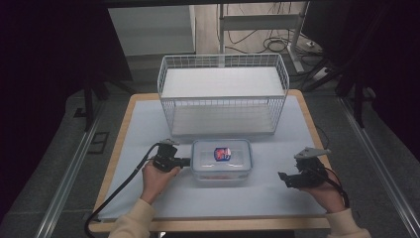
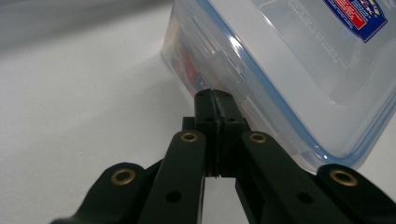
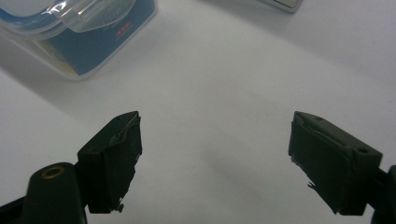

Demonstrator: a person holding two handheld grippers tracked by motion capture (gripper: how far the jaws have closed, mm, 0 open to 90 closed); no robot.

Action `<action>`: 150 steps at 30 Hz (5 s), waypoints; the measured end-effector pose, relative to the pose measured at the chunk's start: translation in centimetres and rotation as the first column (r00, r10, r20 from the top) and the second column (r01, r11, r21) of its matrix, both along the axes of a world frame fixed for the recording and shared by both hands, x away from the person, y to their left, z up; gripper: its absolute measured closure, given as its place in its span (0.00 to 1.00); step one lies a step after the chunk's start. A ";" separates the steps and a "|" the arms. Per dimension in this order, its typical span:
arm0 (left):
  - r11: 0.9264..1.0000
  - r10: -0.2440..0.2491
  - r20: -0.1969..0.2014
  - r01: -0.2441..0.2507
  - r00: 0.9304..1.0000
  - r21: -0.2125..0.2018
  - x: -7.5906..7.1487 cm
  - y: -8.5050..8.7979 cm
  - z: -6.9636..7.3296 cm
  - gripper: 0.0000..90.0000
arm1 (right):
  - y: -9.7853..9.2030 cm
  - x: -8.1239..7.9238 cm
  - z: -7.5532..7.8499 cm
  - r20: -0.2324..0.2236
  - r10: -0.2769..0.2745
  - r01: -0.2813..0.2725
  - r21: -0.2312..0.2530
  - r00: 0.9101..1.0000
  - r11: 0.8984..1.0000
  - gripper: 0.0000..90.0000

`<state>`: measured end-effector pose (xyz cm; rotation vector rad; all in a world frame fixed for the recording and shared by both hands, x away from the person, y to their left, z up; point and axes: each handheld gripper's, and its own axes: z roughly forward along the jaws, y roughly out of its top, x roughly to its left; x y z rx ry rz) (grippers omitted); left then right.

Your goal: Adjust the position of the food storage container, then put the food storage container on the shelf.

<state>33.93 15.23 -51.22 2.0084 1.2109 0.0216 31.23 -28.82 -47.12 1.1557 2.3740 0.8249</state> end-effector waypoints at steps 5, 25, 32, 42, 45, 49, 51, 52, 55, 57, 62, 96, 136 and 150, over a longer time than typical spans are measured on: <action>1.000 -0.015 -0.010 0.015 1.000 -0.019 -0.1 -0.3 0.0 1.00 | 0.3 0.1 0.1 0.004 0.005 -0.005 0.004 1.000 1.000 0.19; 0.998 0.063 0.134 -0.063 0.989 -0.004 -3.6 3.1 3.2 0.92 | 0.3 0.2 0.5 0.021 0.003 -0.005 0.105 1.000 0.994 0.19; 0.996 0.087 0.141 -0.086 0.986 -0.010 -4.1 3.1 3.3 0.72 | 0.2 0.2 0.7 0.027 0.007 -0.010 0.107 1.000 0.994 0.19; 0.989 0.146 0.083 -0.142 0.986 -0.045 -3.8 3.6 3.6 0.26 | 0.3 0.3 0.5 0.012 0.043 -0.045 0.138 0.999 0.989 0.19; 0.988 0.145 0.067 -0.142 0.987 -0.057 -3.6 3.6 3.5 0.22 | 0.4 0.4 0.6 0.011 0.050 -0.051 0.156 0.999 0.987 0.18; 0.983 0.146 0.022 -0.142 0.989 -0.113 -3.1 3.7 3.2 0.18 | 0.8 0.5 0.9 -0.017 0.064 -0.059 0.207 0.998 0.977 0.18; 0.982 0.150 0.016 -0.147 0.989 -0.118 -3.0 3.7 3.2 0.16 | 1.1 0.6 1.1 -0.030 0.072 -0.063 0.233 0.997 0.971 0.18; 0.978 0.156 0.004 -0.154 0.988 -0.138 -2.8 3.5 3.1 0.15 | 1.2 0.7 1.1 -0.034 0.075 -0.065 0.245 0.997 0.967 0.18; 0.975 0.143 -0.018 -0.144 0.990 -0.168 -2.4 3.2 2.9 0.14 | 1.6 1.1 1.3 -0.057 0.089 -0.070 0.278 0.994 0.958 0.17; 0.973 0.138 -0.027 -0.141 0.990 -0.181 -2.1 3.0 2.8 0.14 | 2.1 1.3 1.4 -0.068 0.102 -0.078 0.292 0.992 0.953 0.17; 0.970 0.114 -0.061 -0.125 0.992 -0.210 -1.2 2.2 2.3 0.15 | 3.1 1.9 1.4 -0.091 0.126 -0.091 0.313 0.988 0.945 0.15; 0.937 -0.035 -0.225 -0.046 0.974 -0.347 1.9 -0.9 -1.1 0.24 | 6.4 5.3 -0.6 -0.214 0.181 -0.073 0.431 0.960 0.899 0.10; 0.915 -0.030 -0.173 -0.042 0.985 -0.401 0.6 0.4 -0.7 0.48 | 5.4 7.7 -2.5 -0.359 0.231 0.034 0.599 0.904 0.800 0.47; 0.915 -0.017 -0.130 -0.037 0.991 -0.402 -0.6 0.4 -0.4 0.52 | 5.1 6.5 -2.3 -0.308 0.229 0.006 0.608 0.923 0.794 0.51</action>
